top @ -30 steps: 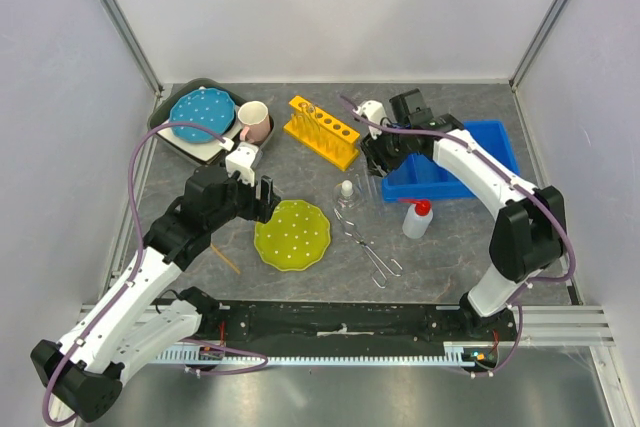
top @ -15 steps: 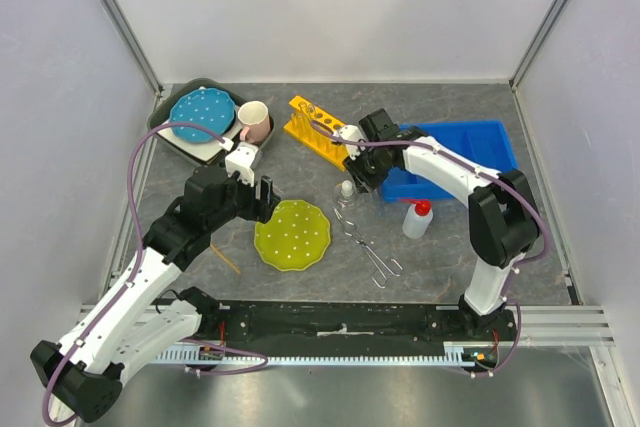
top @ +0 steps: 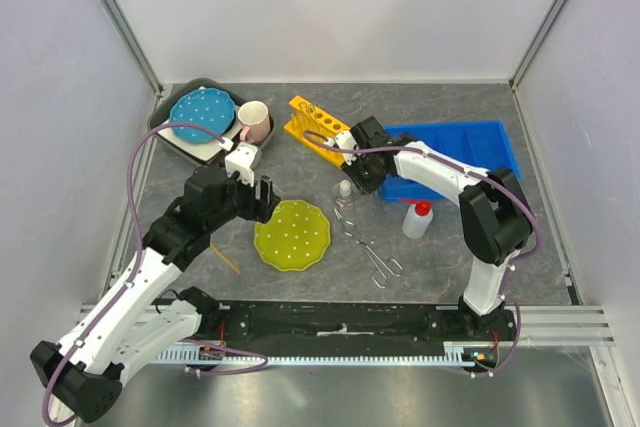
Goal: Organize the chemistry lab equipment
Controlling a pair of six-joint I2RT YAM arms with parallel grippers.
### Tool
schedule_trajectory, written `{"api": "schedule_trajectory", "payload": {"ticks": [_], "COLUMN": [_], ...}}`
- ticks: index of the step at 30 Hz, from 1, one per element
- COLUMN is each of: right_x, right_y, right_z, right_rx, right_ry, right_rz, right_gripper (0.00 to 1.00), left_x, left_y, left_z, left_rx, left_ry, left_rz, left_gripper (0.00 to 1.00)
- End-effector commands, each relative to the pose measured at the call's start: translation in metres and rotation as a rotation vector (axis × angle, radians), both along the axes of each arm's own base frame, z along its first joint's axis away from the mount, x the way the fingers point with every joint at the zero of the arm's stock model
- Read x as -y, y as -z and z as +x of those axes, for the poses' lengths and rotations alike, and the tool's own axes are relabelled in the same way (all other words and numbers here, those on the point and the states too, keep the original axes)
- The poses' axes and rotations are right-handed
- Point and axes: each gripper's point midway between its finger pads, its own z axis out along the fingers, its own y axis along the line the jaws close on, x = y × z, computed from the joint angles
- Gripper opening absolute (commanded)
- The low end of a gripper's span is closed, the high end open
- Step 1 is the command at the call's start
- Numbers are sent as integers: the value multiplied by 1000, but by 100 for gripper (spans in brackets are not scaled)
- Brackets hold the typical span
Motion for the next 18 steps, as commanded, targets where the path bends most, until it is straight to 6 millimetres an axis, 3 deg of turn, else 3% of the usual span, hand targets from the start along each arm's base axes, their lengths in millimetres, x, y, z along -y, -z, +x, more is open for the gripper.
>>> {"api": "schedule_trajectory", "payload": {"ticks": [1,10,12,18], "right_x": [-8,-51,-55,-56], "right_y": [12,23,26,12], "right_z": [-3,-30,-31,-24], "right_rx": [-4,-87,-99,-55], "right_ry": [-10,-129,-139,-145], "right_rz": [-11,25,14,12], "right_gripper": [27,27,27,29], "left_x": [2,2,1,1], "left_y": [-9,-9,-9,-9], "left_z": [3,3,3,3], "left_rx": [53,55,54,55], "left_ry": [27,27,25,24], "left_rz": [2,3,4,5], "left_gripper": [76,76,76,77]}}
